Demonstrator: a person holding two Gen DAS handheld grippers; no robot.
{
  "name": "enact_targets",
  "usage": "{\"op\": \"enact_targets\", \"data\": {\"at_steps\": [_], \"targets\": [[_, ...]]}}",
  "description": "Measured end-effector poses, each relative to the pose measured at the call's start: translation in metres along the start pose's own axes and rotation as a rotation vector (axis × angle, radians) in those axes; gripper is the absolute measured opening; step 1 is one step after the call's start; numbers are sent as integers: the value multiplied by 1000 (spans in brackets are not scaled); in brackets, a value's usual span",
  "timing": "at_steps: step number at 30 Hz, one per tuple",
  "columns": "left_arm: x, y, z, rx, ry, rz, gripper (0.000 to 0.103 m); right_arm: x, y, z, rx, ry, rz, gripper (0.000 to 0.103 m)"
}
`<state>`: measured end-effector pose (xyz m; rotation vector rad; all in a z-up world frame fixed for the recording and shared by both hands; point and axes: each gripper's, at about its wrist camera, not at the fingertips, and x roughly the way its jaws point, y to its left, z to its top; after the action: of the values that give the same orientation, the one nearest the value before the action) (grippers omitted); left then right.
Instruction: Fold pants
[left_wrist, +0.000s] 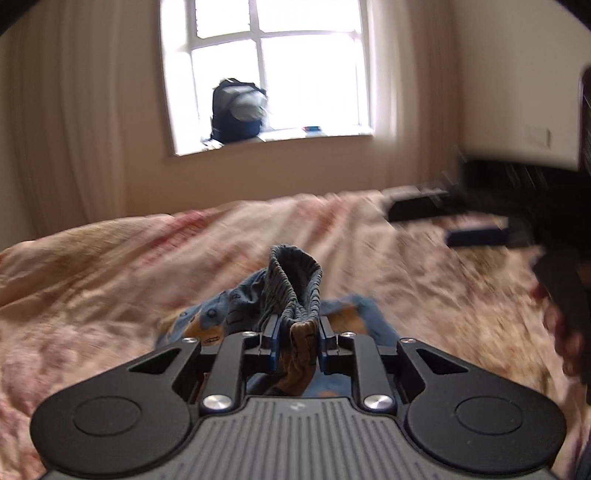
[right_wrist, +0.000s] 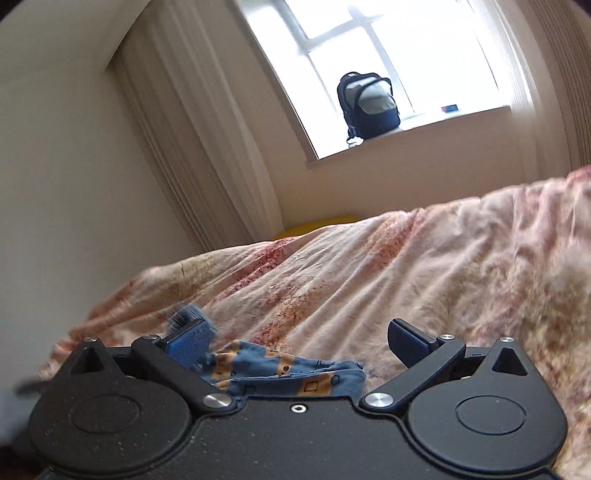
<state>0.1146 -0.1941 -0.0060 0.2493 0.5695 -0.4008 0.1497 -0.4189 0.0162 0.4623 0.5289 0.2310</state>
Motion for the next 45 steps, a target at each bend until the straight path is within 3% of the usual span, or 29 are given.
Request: {"op": "enact_targets", "data": {"at_steps": [4,7,10,14,19,22,26,34,36,41,43,45], "targets": [[25,-38,-22,125,49,31,22,11,-22,-2,120,59,31,102],[32,-45,-31,136,63,27,27,19,-26,-8,175,94,46,94],[32,-39,-33,106,60,-15,38,28,-15,-12,124,144,81,91],[29,-42,-36,159,53,-6,40,50,-5,-23,95,216,89,83],[30,-41,-39,197,62,-9,41,68,-1,-35,61,272,39,71],[30,-37,-39,187,70,-21,39,73,-2,-39,78,276,34,57],[30,-35,-36,183,73,-31,28,75,-2,-40,94,262,29,22],[15,-35,-25,173,58,-34,20,62,-1,-27,59,244,19,10],[13,-34,-20,158,59,-39,20,54,-1,-21,46,222,9,0],[12,-31,-16,104,75,-56,20,43,-13,-11,88,196,18,0],[13,-30,-16,102,79,-51,19,45,-16,-14,107,223,31,12],[12,-30,-17,98,80,-49,19,48,-16,-16,106,237,42,36]]}}
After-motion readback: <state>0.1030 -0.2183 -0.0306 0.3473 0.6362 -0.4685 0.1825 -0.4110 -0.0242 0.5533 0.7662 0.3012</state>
